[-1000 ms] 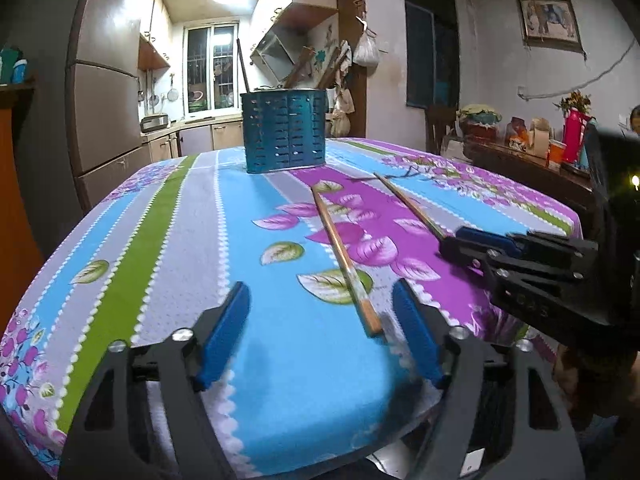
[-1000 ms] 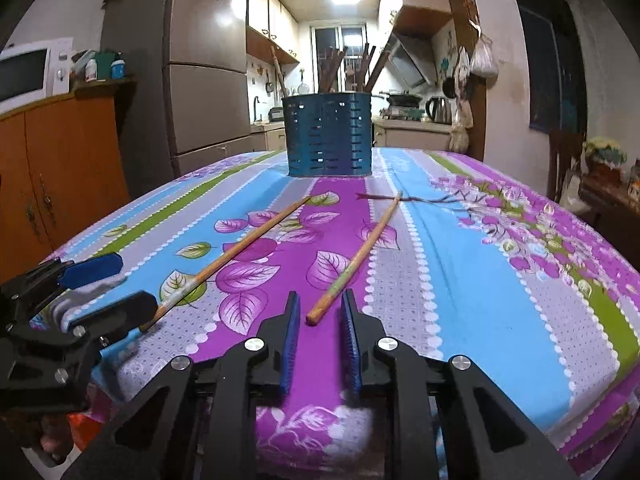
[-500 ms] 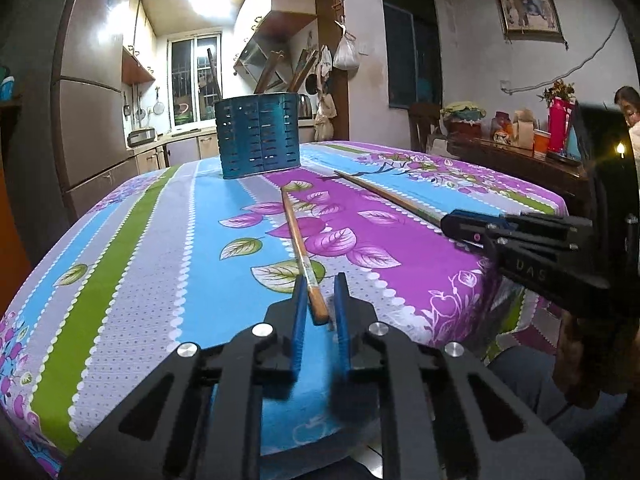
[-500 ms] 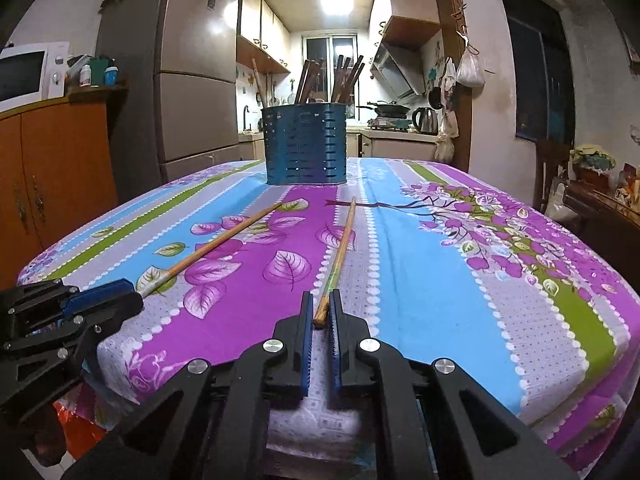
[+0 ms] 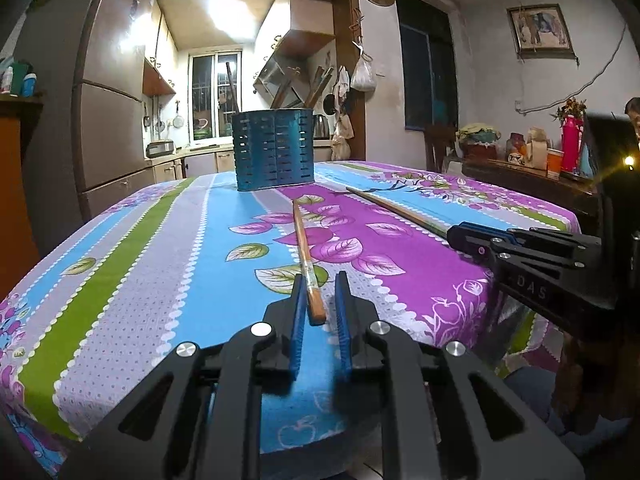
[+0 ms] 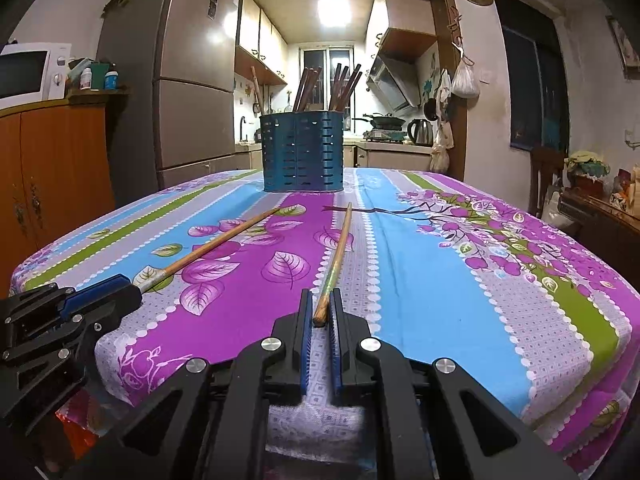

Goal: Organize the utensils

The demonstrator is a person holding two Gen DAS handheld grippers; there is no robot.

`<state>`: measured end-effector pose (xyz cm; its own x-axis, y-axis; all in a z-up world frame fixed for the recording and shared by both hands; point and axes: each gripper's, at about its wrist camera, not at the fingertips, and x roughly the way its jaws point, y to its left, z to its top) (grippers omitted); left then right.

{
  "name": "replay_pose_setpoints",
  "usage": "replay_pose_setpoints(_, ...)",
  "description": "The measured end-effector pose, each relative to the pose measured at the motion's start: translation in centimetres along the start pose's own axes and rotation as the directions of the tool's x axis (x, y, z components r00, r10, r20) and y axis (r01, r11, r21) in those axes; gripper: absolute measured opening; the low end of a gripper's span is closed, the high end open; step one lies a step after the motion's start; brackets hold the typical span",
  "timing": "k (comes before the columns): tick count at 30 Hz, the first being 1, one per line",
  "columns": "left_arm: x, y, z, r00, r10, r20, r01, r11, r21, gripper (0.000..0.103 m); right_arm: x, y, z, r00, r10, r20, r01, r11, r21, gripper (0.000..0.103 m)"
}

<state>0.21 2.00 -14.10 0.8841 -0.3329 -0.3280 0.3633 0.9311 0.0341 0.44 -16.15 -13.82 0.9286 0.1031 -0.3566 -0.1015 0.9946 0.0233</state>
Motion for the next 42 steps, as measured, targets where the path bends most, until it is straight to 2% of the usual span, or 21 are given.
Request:
replay_pose_setpoints(5, 0.1, -0.2, 0.4, 1.000, 0.014, -0.016, -0.014, 1.000, 0.010, 0.008, -0.6, -0.2, 0.0, 1.000, 0.007, 0.013, -0.007, 1.000, 0.015, 0.008)
replay_pose_setpoints(11, -2.0, -1.0, 2.5, 0.999, -0.008, 0.043, 0.006, 1.000, 0.026, 0.007, -3.4, -0.2, 1.9, 0.997, 0.003, 0.077, -0.002, 1.000, -0.018, 0.007)
replay_pose_setpoints(16, -4.0, -0.9, 6.8, 0.990, -0.023, 0.140, 0.017, 0.999, 0.043, 0.007, -6.1, -0.7, 5.4, 0.987, 0.002, 0.162, 0.007, 0.998, -0.056, 0.007)
replay_pose_setpoints(20, -4.0, -0.1, 11.1, 0.977, -0.029, 0.210, 0.017, 0.998, 0.060, 0.007, -6.8, -1.1, 9.0, 0.974, 0.035, 0.223, -0.010, 0.994, -0.112, 0.007)
replay_pose_setpoints(22, -3.3, 0.7, 13.3, 0.972, -0.019, 0.233, 0.007, 0.999, 0.053, 0.007, -6.5, -1.5, 10.6, 0.971, 0.049, 0.236, -0.020, 0.992, -0.123, 0.007)
replay_pose_setpoints(24, -3.4, 1.3, 14.1, 0.972, -0.012, 0.233, 0.002, 0.999, 0.043, 0.007, -6.4, -2.0, 12.2, 0.966, 0.060, 0.251, -0.028, 0.991, -0.127, 0.007)
replay_pose_setpoints(26, -3.9, 1.7, 13.1, 0.974, -0.001, 0.226, -0.005, 1.000, 0.027, 0.007, -6.6, -2.4, 13.0, 0.964, 0.075, 0.254, -0.044, 0.991, -0.125, 0.007)
replay_pose_setpoints(28, -3.9, 1.4, 10.8, 0.985, -0.001, 0.173, -0.002, 1.000, 0.019, 0.012, -6.9, -2.6, 12.4, 0.966, 0.082, 0.246, -0.052, 0.990, -0.128, 0.007)
replay_pose_setpoints(29, -3.8, 1.2, 9.3, 0.990, -0.001, 0.142, -0.002, 1.000, 0.024, 0.020, -6.9, -2.6, 11.9, 0.968, 0.084, 0.237, -0.055, 0.990, -0.127, 0.007)
replay_pose_setpoints(30, -3.6, 0.9, 7.9, 0.994, -0.002, 0.107, -0.001, 1.000, 0.028, 0.038, -7.0, -2.7, 10.8, 0.973, 0.088, 0.213, -0.063, 0.991, -0.122, 0.007)
replay_pose_setpoints(31, -3.4, 0.4, 5.9, 0.998, -0.002, 0.063, 0.000, 0.999, 0.037, 0.047, -7.1, -2.8, 9.9, 0.976, 0.089, 0.198, -0.067, 0.991, -0.115, 0.007)
replay_pose_setpoints(33, -3.2, -0.4, 3.1, 1.000, 0.001, 0.003, -0.002, 0.998, 0.060, 0.047, -7.3, -2.9, 8.0, 0.981, 0.093, 0.170, -0.078, 0.992, -0.097, 0.007)
replay_pose_setpoints(37, -2.1, -1.0, 0.5, 0.999, 0.019, -0.044, -0.016, 0.997, 0.080, 0.047, -7.0, -2.6, 5.0, 0.988, 0.094, 0.121, -0.085, 0.993, -0.078, 0.007)
replay_pose_setpoints(39, -1.8, -1.0, -0.1, 0.999, 0.027, -0.032, -0.024, 0.996, 0.080, 0.046, -6.5, -2.5, 4.1, 0.991, 0.094, 0.096, -0.088, 0.994, -0.064, 0.007)
replay_pose_setpoints(41, -1.4, -1.0, 0.0, 0.999, 0.026, -0.030, -0.023, 0.997, 0.071, 0.040, -6.4, -2.5, 3.7, 0.992, 0.092, 0.089, -0.086, 0.994, -0.065, 0.007)
replay_pose_setpoints(42, -1.1, -1.2, 0.0, 0.999, 0.025, -0.029, -0.023, 0.997, 0.071, 0.028, -6.3, -2.5, 3.6, 0.992, 0.093, 0.087, -0.088, 0.994, -0.064, 0.007)
